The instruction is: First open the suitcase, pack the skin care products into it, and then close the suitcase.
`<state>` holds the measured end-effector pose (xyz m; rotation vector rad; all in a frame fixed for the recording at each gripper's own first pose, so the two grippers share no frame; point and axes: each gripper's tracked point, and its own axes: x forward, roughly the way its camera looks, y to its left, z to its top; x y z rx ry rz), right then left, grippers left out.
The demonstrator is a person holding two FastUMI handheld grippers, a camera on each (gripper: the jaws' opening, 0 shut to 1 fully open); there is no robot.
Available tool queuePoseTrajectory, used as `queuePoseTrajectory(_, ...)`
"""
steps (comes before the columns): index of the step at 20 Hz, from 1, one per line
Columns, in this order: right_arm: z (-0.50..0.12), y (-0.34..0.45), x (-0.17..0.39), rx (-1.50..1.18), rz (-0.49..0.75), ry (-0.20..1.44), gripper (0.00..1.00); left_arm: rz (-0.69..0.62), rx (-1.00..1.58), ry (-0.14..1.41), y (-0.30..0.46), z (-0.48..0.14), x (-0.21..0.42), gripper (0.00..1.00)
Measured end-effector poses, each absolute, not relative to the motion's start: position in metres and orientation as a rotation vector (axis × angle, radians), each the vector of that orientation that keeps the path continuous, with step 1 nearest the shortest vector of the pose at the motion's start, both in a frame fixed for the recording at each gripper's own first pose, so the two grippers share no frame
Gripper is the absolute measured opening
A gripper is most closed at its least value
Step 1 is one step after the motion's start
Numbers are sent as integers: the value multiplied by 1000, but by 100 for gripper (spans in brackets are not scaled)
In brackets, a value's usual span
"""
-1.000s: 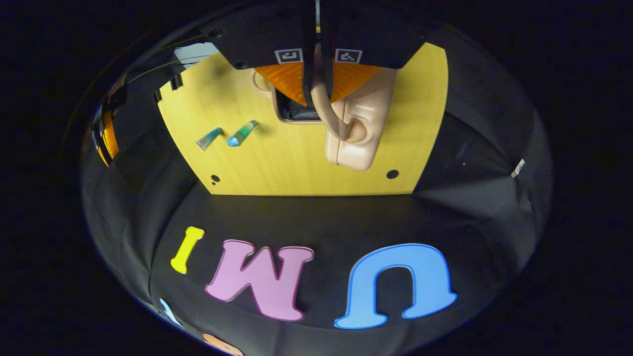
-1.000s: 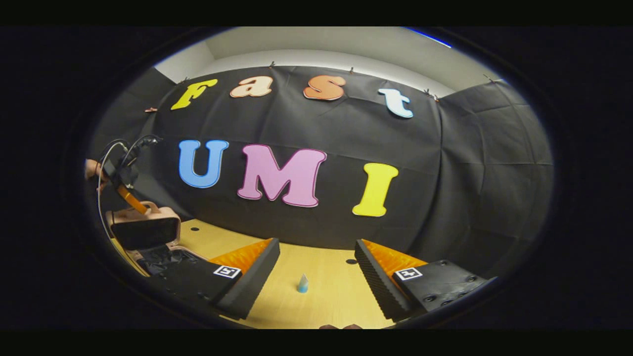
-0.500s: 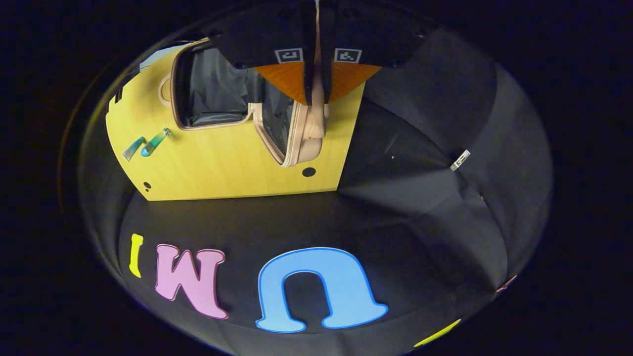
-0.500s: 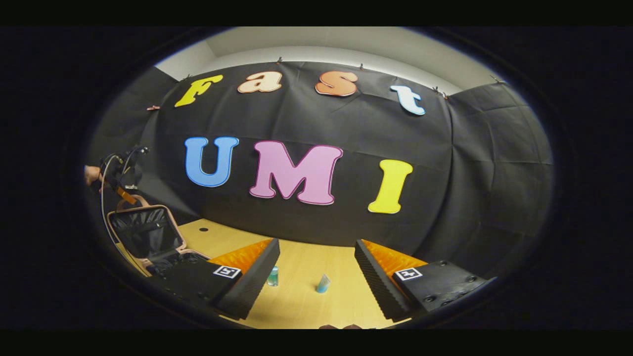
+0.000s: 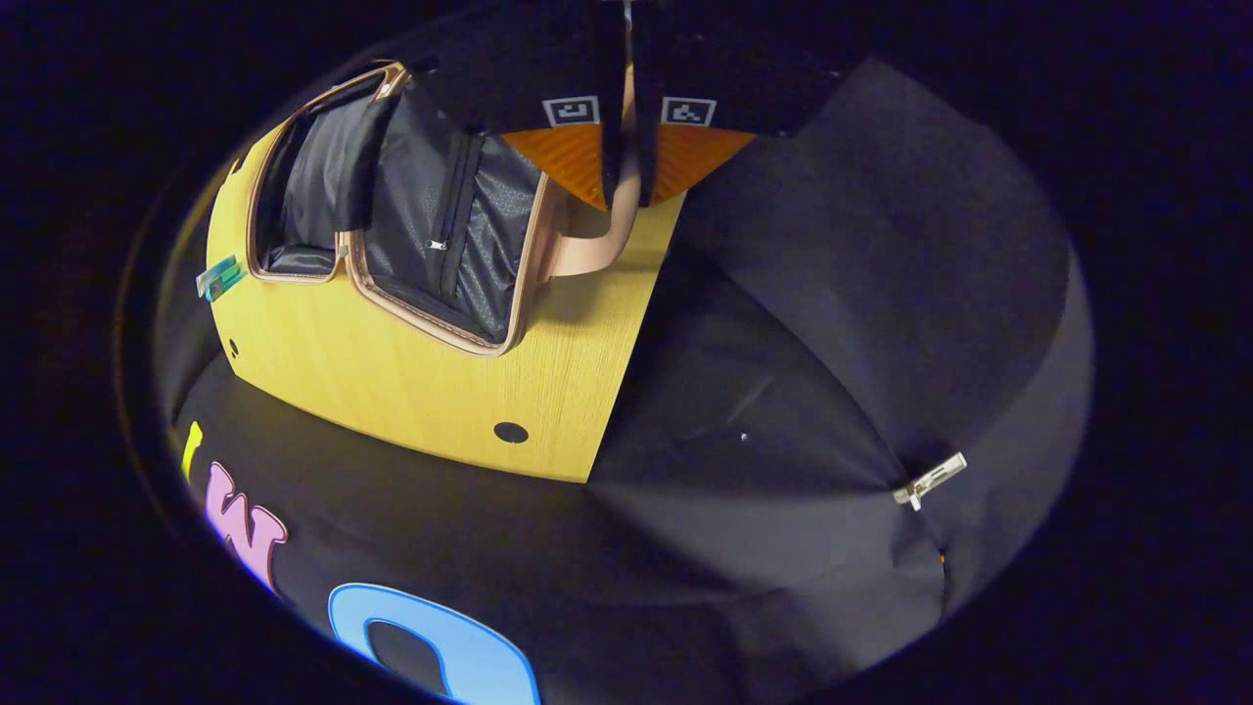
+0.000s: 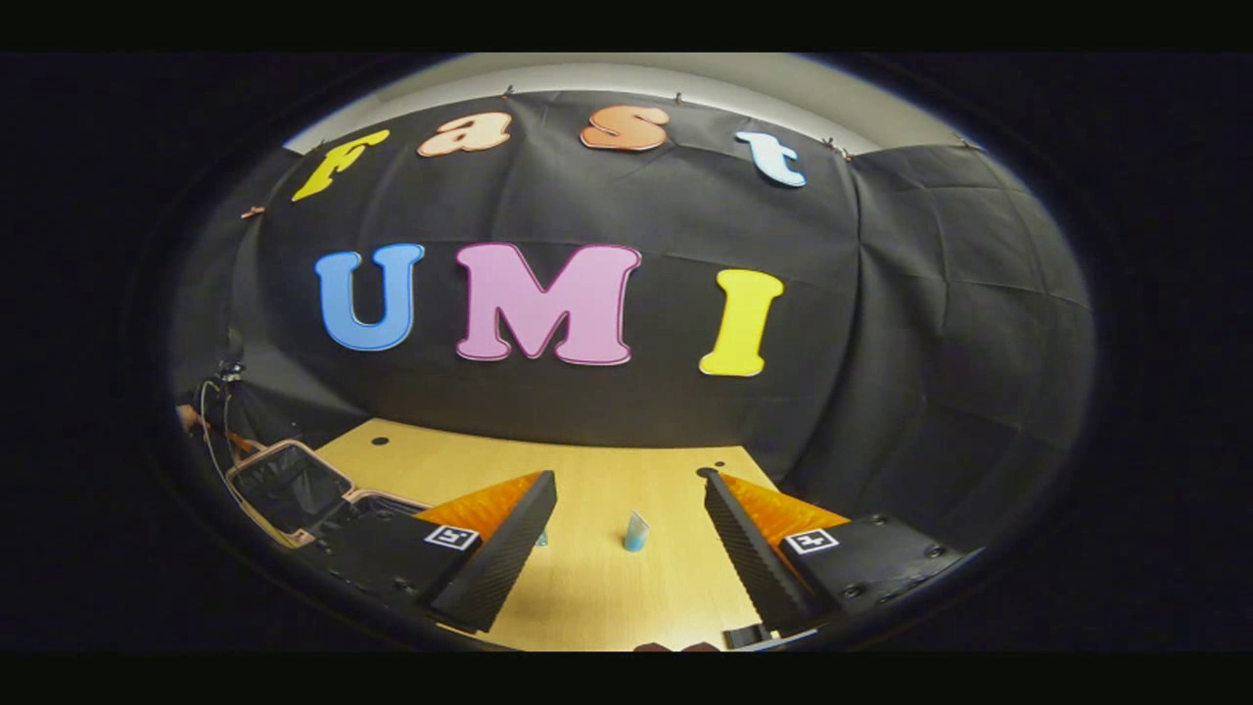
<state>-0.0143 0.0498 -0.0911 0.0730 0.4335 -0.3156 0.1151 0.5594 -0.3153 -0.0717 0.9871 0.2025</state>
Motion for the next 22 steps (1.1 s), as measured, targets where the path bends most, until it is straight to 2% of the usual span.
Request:
queuePoseTrajectory(6, -94, 66, -13, 17, -297, 472, 96, 238, -101, 1053, 584, -381, 106, 17)
queuePoseTrajectory(8, -91, 68, -7, -3, -291, 457, 96, 251, -127, 1053, 585, -379, 103, 25)
queuePoseTrajectory(12, -97, 69, -2, 7, -295, 445, 96, 259, -86, 951, 586, -343, 115, 97)
queuePoseTrajectory(13, -99, 69, -2, 5, -293, 444, 97, 249, -86, 904, 576, -326, 119, 93)
queuePoseTrajectory(17, -103, 57, 5, -47, -292, 428, 96, 166, -50, 655, 515, -241, 141, 97)
queuePoseTrajectory(19, -96, 52, 13, -75, -286, 396, 97, 106, -49, 516, 466, -192, 144, 96)
queuePoseTrajectory(20, -94, 51, 18, -84, -279, 380, 94, 57, -64, 451, 434, -168, 145, 96)
queuePoseTrajectory(22, -91, 48, 26, -96, -266, 346, 97, 15, -97, 376, 387, -140, 146, 96)
